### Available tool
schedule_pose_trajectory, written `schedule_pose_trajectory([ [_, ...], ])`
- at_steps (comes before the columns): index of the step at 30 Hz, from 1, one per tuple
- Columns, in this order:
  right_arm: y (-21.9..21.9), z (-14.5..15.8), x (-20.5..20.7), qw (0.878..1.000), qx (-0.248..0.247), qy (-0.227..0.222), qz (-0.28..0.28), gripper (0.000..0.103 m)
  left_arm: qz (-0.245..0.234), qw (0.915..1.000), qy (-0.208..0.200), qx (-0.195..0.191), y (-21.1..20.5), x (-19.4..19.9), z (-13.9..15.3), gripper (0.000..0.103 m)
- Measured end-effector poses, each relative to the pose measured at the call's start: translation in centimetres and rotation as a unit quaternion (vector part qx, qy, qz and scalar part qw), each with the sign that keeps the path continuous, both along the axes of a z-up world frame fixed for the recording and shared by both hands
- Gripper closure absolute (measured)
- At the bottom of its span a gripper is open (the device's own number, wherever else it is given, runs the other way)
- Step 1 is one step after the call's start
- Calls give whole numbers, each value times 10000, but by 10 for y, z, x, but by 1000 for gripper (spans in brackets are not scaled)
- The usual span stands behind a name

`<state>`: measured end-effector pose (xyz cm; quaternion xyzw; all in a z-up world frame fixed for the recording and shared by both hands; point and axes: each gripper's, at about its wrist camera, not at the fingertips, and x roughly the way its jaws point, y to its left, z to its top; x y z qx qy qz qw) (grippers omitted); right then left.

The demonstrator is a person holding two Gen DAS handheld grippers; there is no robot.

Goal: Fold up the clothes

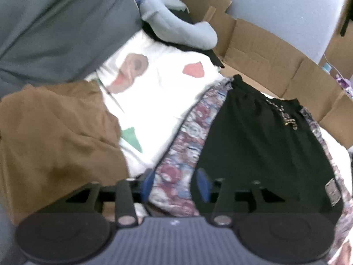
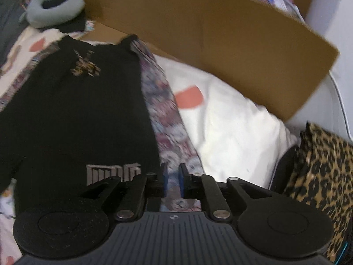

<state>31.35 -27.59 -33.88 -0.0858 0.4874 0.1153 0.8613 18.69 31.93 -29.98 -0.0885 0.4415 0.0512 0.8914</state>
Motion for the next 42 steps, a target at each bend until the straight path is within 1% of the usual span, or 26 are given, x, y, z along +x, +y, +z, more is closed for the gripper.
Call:
schedule_pose_trajectory([
  [2, 12, 14, 0, 9998, 23, 12, 181, 71, -18, 10000, -39, 76, 8, -7, -5, 53],
  [3, 19, 21, 0, 9996, 40, 26, 276, 70, -21, 9999, -36, 93, 12, -10, -9, 53],
  [9, 62, 61, -1, 9963, 127, 115, 844, 68, 37, 9999, 54, 106, 27, -29, -37, 53],
  [12, 86, 66, -1, 9929, -93, 183, 1171, 68, 66, 9999, 62, 52, 30, -37, -49, 53],
  [15, 107, 67, 1, 9890, -302, 235, 1426, 68, -18, 10000, 70, 64, 28, -41, -60, 54],
  [17, 118, 66, 2, 9880, -376, 235, 1482, 68, -54, 10000, 71, 15, 26, -43, -66, 54],
  [22, 134, 57, 1, 9921, -146, 265, 1216, 68, -62, 9998, 47, -159, 22, -42, -80, 54],
  [26, 148, 37, -22, 9970, 101, 238, 732, 68, -7, 9992, 33, -404, 17, -40, -90, 54],
  [30, 161, 18, -44, 9989, 348, 211, 246, 68, 54, 9983, 67, -583, 11, -43, -97, 54],
  [32, 167, 9, -58, 9982, 561, 191, -87, 68, 103, 9976, 87, -675, 8, -44, -99, 54],
  [34, 168, 3, -79, 9936, 955, 201, -575, 66, 151, 9976, 129, -670, 5, -46, -99, 54],
  [36, 172, -6, -96, 9898, 1130, 284, -823, 65, 148, 9977, 176, -643, 1, -46, -98, 54],
  [38, 179, -16, -111, 9878, 1242, 368, -867, 65, 145, 9979, 206, -594, -3, -46, -96, 54],
  [42, 198, -27, -128, 9865, 1415, 471, -673, 65, 237, 9973, 292, -631, -10, -50, -98, 54],
])
